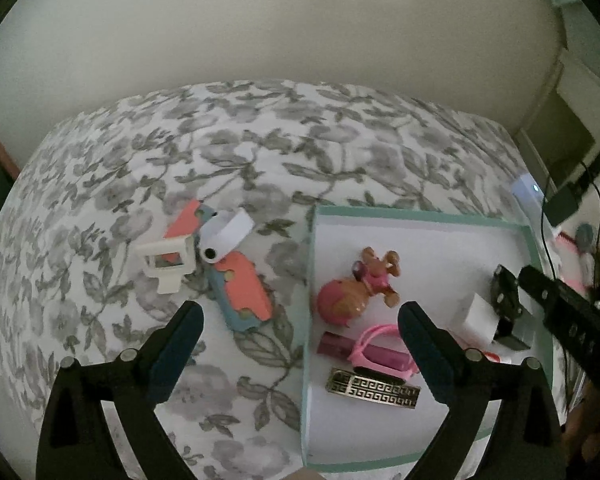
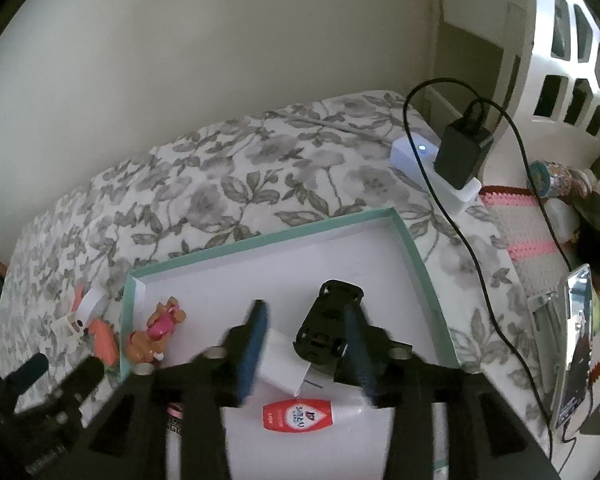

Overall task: Organize rigid objects
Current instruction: 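Lower and release the pink watch band and black toy car inside the tray, then move the left tool to the white clip while the right tool approaches the white earbud case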

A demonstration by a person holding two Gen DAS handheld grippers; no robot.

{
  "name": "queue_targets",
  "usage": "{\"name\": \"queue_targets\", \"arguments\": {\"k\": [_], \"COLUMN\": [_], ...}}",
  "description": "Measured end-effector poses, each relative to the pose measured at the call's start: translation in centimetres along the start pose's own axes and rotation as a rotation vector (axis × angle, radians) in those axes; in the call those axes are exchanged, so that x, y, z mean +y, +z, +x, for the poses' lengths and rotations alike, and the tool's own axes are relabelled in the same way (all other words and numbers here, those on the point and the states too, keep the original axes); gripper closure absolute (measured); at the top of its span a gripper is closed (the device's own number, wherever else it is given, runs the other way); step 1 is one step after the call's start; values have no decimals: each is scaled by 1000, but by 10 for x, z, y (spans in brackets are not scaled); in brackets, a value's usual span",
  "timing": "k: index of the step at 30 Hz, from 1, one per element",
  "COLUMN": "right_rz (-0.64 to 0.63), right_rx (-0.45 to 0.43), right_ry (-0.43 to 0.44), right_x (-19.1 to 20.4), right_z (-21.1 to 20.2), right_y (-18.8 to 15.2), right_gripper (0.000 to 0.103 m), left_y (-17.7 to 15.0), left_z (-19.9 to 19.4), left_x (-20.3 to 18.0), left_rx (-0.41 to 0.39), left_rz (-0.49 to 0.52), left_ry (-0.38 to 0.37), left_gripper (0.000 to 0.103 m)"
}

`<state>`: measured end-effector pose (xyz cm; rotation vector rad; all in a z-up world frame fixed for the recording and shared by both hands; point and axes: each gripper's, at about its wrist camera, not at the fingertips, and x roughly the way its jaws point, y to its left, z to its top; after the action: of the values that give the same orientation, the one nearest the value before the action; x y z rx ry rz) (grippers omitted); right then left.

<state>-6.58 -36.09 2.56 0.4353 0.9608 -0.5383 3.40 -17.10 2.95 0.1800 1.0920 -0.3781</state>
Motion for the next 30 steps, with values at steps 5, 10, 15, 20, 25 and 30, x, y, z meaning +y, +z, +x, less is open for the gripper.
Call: {"name": "queue_targets", "arguments": {"k": [5, 10, 15, 20, 25, 30], "right_rz": [-41, -67, -66, -57, -66, -98], "right_rx": [-18, -14, -17, -12, -6, -10], "right_ry": [-10, -9, -4, -3, 40, 126], "right_x": [9, 15, 16, 16, 28, 57], "right_z": [-2, 1, 2, 2, 0, -7], "right_y": [-1, -3, -3, -3, -4, -7], "right_gripper": [29, 17, 0, 0, 0, 0], "left_y": [1, 2, 4, 5, 9, 12], "left_z": [-1, 0, -2, -1, -2, -8], "left_x": [8, 17, 25, 38, 62, 101], "left_rx": [-12, -13, -20, -7, -7, -22], "left_rz": [-41, -79, -108, -147, -198, -273], "left_ry": [29, 42, 54, 50, 79, 129], "left_gripper": [5, 5, 5, 5, 5, 5]}}
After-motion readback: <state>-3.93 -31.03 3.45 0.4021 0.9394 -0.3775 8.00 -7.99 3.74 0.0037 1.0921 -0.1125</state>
